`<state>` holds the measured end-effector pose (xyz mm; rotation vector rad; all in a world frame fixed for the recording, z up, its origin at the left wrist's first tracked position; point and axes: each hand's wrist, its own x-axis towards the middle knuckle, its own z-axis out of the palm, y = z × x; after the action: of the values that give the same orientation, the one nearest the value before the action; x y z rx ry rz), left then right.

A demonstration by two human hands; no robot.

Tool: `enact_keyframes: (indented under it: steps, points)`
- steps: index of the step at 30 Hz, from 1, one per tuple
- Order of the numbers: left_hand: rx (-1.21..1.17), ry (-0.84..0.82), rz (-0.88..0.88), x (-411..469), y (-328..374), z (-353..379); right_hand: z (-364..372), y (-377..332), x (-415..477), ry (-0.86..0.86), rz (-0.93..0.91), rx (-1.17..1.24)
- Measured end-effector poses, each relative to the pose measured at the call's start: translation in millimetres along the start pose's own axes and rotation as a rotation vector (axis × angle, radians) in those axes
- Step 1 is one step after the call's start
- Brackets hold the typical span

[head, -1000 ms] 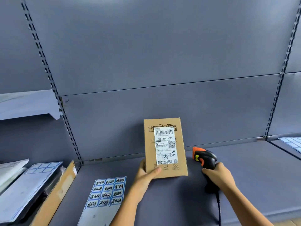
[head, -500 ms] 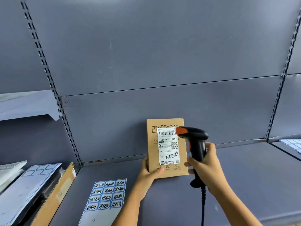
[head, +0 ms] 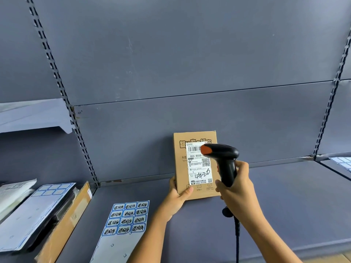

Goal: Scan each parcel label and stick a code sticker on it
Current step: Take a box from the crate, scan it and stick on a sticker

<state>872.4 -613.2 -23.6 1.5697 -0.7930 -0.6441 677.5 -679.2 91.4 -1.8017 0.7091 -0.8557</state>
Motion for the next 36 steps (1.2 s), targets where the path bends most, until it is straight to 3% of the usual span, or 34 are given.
enact_keyframes:
  steps: [17, 26, 30, 36]
  points:
    - [0.018, 0.035, -0.018, -4, 5, 3, -1, 2, 2, -0.03, 0.002, -0.012]
    - [0.019, 0.028, -0.04, -6, 7, 3, -6, 15, 10, 0.047, -0.025, 0.06]
    - [0.017, 0.047, -0.066, -8, 15, 4, -24, 44, 42, 0.137, 0.124, 0.232]
    - [0.011, 0.06, -0.074, -10, 11, 7, -45, 104, 75, 0.077, 0.429, 0.204]
